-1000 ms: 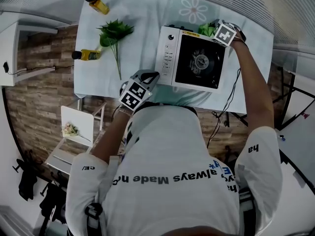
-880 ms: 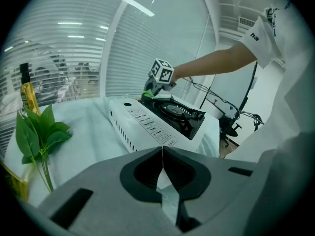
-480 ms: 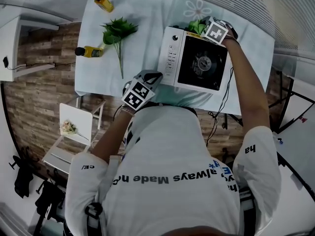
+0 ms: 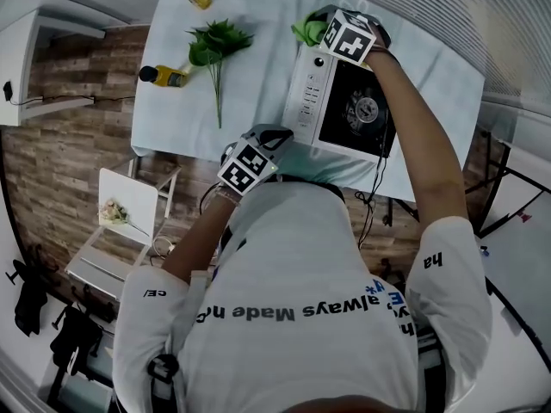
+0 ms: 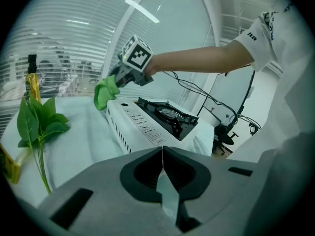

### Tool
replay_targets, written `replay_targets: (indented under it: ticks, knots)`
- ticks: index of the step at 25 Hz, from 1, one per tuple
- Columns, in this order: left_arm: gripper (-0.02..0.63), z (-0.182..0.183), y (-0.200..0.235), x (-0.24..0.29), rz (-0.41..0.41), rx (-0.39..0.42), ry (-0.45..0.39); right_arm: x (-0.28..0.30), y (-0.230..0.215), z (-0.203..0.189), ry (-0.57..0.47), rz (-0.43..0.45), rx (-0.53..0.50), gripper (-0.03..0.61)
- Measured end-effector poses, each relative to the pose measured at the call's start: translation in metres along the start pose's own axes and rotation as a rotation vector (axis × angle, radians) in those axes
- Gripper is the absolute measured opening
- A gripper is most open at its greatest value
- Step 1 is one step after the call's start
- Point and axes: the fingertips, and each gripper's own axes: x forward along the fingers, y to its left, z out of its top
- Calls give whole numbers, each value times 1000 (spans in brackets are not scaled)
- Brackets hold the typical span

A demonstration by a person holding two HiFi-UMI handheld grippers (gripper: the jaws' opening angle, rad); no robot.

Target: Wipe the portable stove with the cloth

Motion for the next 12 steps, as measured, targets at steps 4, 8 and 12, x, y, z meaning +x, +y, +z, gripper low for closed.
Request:
replay_targets:
  ticks: [4,8,12]
  knots:
    - [13,-2,-4,-3,-3,-3,-12,29,26,18,48,80,-63,23]
    - [13,-4,-7,-6,-12,-6,-22,47,50,10,118,172,-73,23]
    - [13,-13,-10,-5,-22,-1,-10,49,65,15,148,194,-93,23]
